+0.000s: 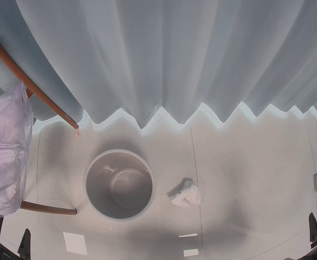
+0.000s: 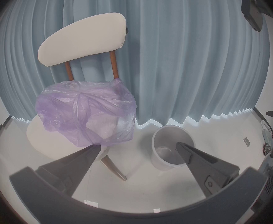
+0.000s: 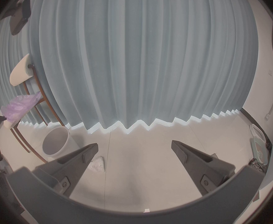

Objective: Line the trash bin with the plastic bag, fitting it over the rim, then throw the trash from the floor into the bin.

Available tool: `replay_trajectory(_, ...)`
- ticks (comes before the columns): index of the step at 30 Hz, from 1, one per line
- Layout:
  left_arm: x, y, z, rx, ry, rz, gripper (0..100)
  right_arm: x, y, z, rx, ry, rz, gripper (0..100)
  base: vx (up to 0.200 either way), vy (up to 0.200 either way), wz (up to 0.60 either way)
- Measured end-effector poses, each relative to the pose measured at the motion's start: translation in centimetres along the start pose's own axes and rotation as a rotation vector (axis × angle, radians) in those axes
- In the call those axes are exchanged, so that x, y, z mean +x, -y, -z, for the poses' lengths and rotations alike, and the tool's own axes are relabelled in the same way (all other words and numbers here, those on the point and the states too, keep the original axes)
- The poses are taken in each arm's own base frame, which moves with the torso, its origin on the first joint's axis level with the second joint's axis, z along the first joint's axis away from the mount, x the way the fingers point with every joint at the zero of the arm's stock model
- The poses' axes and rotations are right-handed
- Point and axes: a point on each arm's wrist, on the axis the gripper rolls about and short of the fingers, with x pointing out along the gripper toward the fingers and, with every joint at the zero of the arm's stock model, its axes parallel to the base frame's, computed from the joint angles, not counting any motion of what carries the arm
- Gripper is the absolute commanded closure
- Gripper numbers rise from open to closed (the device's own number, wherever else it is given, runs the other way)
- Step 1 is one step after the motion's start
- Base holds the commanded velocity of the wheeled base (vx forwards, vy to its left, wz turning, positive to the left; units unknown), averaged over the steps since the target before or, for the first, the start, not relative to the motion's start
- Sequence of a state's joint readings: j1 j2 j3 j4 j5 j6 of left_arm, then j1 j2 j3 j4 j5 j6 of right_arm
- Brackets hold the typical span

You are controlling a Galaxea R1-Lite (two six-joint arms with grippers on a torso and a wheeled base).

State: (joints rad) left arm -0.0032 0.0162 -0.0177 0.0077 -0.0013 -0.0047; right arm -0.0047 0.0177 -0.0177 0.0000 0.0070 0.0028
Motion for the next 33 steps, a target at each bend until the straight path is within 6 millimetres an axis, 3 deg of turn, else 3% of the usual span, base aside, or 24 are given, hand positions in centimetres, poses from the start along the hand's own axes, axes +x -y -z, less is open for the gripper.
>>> replay_trajectory(33,0.0,0.02,-0.15,0.024,0.015,0.008,0,0.0,0.0,0.0,0.0,0.0,0.0,0,0.0,0.0,0.0)
